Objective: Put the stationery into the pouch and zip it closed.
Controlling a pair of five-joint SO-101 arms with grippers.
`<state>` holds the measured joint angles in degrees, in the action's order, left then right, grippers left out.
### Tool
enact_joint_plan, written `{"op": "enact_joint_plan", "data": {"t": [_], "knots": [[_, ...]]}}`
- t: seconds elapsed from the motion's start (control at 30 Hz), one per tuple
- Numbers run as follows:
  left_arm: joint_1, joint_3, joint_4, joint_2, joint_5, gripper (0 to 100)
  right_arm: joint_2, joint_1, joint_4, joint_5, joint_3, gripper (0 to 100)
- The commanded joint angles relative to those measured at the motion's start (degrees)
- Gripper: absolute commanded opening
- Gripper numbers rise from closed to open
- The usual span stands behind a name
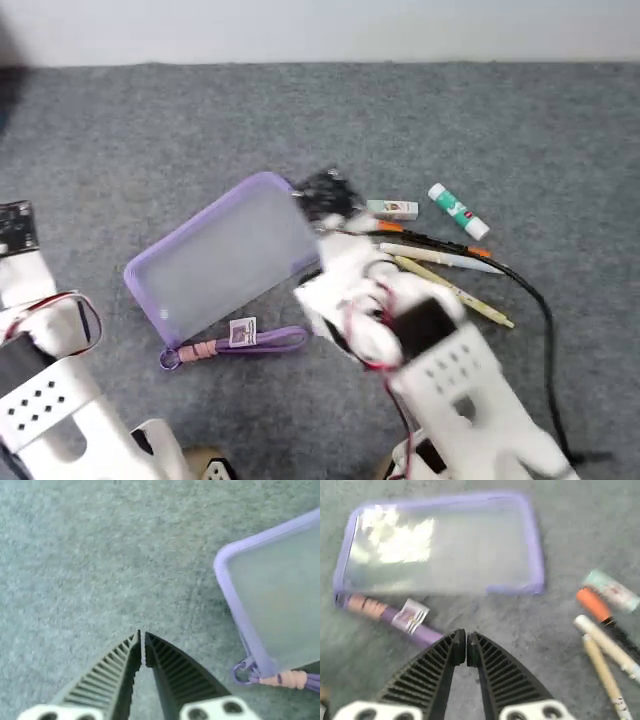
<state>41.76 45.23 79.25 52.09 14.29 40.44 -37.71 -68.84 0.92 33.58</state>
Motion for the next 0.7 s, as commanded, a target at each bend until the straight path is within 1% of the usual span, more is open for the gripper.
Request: {"op": "enact_joint_plan", "data": {"t": [0.0, 0.1, 0.17, 0.3, 0.37, 0.5, 0.67], "knots": [[1.7, -2.7, 1.2, 1.7, 0.4, 1, -10.2, -5.9, -4.9, -2.0, -9.3, 1.3], [1.8, -2.8, 2.1, 1.8, 0.5, 1, -18.7, -10.9, -8.3, -5.7, -15.4, 2.9], [1.8, -2.8, 3.0, 1.8, 0.6, 1, -24.5, -13.1, -9.7, -5.9, -19.9, 5.9], [2.0, -2.8, 3.3, 1.8, 0.7, 2, -36.2, -15.9, -13.8, -6.1, -29.7, 16.0], [3.5, -2.8, 3.2, 1.8, 0.7, 2, -42.2, -16.7, -16.0, -6.2, -35.1, 19.6], [7.2, -2.8, 2.9, 1.8, 0.7, 2, -53.4, -18.7, -19.3, -6.5, -46.1, 19.4], [10.0, -3.4, 2.9, 1.8, 0.8, 2, -64.9, -21.0, -23.7, -11.9, -56.9, 19.0]]}}
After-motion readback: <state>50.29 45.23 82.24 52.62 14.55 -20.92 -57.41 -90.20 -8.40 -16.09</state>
